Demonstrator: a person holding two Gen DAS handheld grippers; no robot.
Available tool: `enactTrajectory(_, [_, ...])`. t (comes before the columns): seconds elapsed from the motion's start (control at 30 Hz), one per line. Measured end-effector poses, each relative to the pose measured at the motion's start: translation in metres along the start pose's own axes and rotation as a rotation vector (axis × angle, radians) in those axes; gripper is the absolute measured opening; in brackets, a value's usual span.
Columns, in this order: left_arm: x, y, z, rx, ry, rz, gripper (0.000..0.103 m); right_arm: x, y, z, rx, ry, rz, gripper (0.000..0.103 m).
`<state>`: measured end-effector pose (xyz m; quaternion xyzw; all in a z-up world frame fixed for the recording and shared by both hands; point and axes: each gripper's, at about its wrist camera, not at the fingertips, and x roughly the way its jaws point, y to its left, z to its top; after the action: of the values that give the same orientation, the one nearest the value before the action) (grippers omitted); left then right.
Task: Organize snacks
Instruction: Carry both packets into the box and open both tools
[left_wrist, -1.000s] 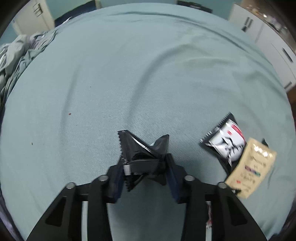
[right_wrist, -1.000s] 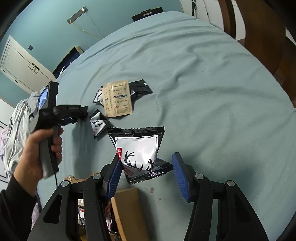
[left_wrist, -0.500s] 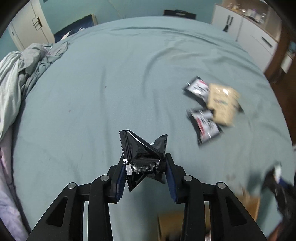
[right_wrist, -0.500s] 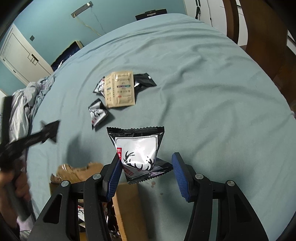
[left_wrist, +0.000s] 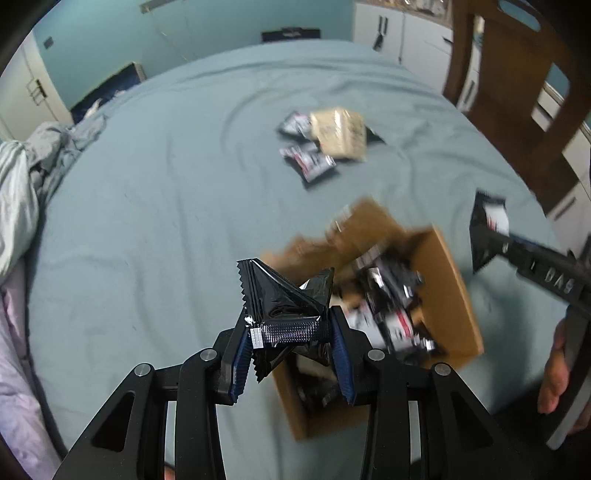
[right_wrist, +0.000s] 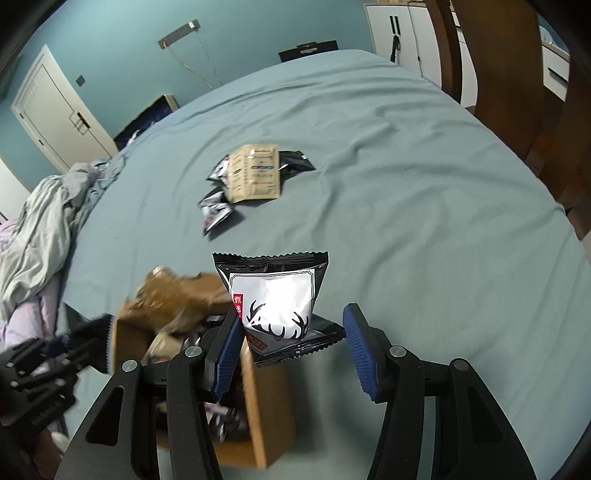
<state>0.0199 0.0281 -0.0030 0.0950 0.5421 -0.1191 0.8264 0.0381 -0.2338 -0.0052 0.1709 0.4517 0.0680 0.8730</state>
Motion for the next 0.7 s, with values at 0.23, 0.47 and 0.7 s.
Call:
enactTrajectory(0.23, [0.002,-0.039,-0.021,0.208,0.02,0.031,0.062,-0.023,0.003,-0.02,-0.003,-0.028,0.044,0.053])
enactTrajectory(0.47, [-0.015,-0.024,-0.015,0.138,-0.091,0.092,0.084,-0.029,0.011,-0.031,-0.028,-0.019,0.063,0.053])
enactTrajectory(0.7, [0.003,0.017,-0.008,-0.048,-0.006,0.032,0.083,-0.016,0.025,-0.032,-0.084,0.047,0.107,0.054])
